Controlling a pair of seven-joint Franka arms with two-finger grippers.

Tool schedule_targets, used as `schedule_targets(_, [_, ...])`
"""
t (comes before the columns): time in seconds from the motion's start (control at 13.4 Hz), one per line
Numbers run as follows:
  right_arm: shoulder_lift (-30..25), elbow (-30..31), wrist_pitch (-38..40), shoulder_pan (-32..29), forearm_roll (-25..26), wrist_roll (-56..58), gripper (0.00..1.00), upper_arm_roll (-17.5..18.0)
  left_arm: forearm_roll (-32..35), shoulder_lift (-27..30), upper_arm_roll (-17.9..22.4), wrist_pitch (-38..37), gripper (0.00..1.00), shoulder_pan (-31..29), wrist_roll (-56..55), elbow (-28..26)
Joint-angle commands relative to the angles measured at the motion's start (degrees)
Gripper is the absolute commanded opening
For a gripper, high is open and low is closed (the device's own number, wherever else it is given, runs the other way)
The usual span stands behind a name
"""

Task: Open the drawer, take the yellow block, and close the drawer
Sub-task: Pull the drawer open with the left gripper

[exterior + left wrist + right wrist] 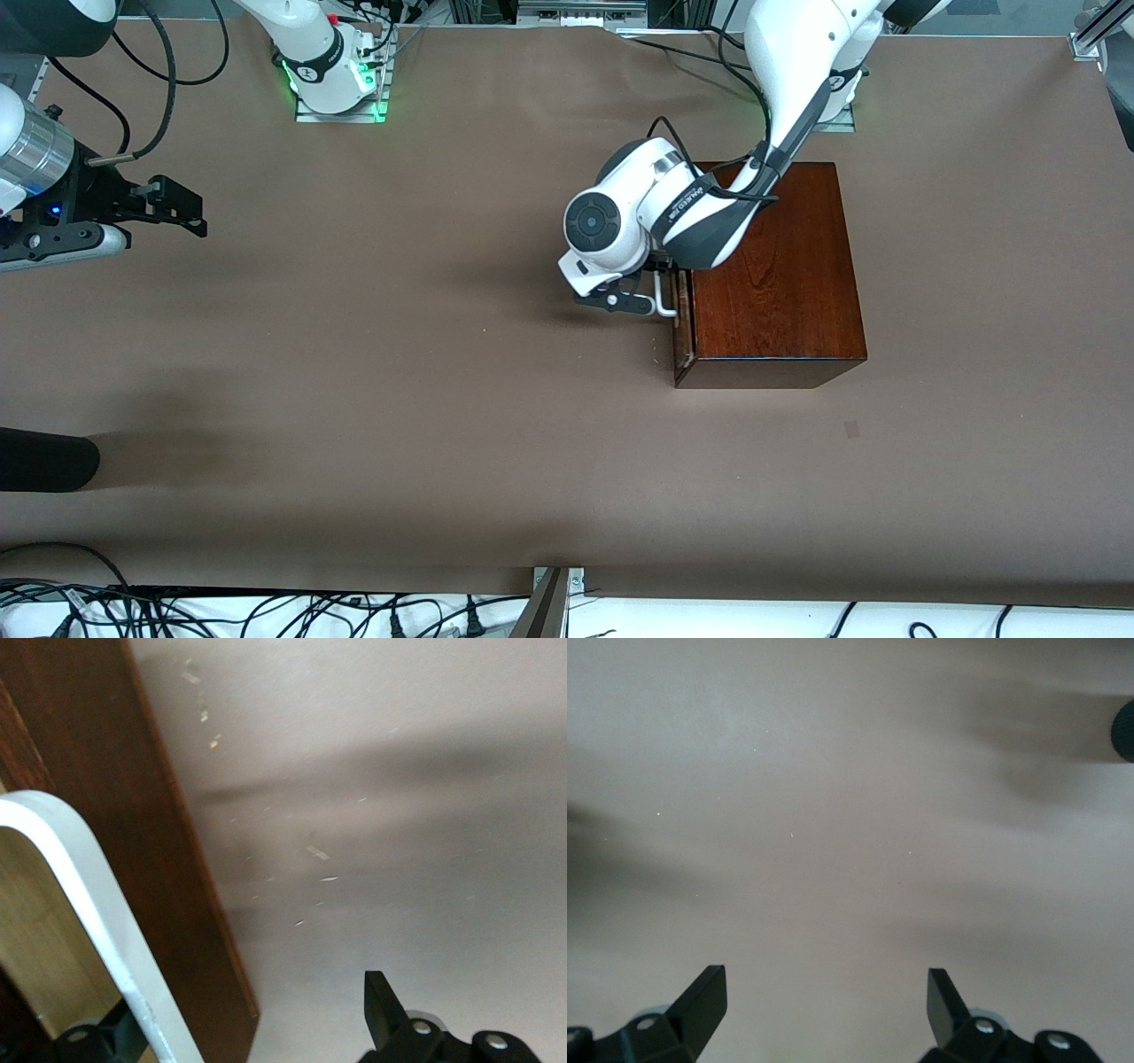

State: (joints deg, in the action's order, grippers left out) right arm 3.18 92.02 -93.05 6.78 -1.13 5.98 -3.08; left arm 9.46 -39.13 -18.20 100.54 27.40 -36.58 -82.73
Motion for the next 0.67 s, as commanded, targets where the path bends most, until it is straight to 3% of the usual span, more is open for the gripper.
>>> schedule_targets(0.0, [0.4,-1.5,1.2,-0.4,0.2,-0.4,1.00,0.5,-2.7,0.1,0.0,5.3,1.00,2.2,-1.3,0.5])
schedule_targets(0.22, [0.4,-1.5,1.2,-0.4,0.1,-0.4,1.00,0.5,-7.9,0.1,0.0,9.8,1.00,3.4,-2.5,0.6])
schedule_targets(0.6, [0.4,-1.5,1.0,-0.4,0.2,-0.4,1.00,0.5,-7.9,-1.7,0.2,11.7,1.00,6.8,-5.4,2.1])
